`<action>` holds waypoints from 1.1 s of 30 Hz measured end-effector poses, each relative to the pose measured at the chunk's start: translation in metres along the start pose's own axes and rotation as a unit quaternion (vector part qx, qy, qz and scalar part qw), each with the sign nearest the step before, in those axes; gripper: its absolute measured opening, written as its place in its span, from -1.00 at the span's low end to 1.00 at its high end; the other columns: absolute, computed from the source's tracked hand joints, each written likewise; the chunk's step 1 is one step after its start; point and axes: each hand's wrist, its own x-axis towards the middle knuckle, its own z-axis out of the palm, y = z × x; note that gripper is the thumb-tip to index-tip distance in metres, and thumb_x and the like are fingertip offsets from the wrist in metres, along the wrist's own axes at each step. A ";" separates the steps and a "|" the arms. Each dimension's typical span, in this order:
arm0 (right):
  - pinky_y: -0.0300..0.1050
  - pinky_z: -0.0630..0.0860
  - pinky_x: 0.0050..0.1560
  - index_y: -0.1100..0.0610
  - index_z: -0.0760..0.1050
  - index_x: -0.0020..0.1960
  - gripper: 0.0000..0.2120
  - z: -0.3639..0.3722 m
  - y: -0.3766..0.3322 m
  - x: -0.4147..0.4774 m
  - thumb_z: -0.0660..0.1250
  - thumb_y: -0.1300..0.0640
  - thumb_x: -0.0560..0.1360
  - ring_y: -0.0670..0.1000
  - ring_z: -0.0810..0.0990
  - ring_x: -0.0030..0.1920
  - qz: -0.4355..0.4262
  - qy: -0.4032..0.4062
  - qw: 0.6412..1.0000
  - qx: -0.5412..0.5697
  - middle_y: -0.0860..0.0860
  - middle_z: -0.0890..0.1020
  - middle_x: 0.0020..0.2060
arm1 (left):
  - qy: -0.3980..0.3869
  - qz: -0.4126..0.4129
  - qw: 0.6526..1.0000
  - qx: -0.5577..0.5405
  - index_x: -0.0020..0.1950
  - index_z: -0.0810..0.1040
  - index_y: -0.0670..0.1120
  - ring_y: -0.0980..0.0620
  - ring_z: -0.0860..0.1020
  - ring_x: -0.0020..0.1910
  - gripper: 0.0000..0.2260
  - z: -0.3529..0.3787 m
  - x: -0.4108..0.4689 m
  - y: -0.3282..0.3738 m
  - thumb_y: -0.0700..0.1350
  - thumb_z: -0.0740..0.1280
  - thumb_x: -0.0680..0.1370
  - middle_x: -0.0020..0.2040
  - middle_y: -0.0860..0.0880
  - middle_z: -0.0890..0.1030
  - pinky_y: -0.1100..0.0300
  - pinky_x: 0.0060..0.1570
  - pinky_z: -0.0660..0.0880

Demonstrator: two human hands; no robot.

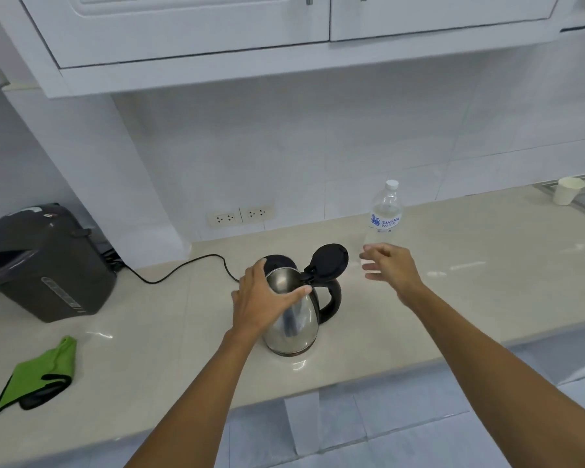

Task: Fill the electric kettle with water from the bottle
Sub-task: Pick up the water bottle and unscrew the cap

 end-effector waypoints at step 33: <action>-0.07 0.63 0.02 0.13 0.69 -0.03 -0.84 -0.088 -0.086 0.235 0.44 0.03 0.52 -0.08 0.67 -0.04 -0.241 -0.092 0.910 -0.323 -0.08 0.72 -0.10 | -0.052 0.037 0.998 0.007 0.72 0.06 -0.05 -0.12 0.29 0.63 0.11 0.217 0.188 0.224 0.45 0.49 0.41 0.67 -0.08 0.26 -0.14 0.55 0.25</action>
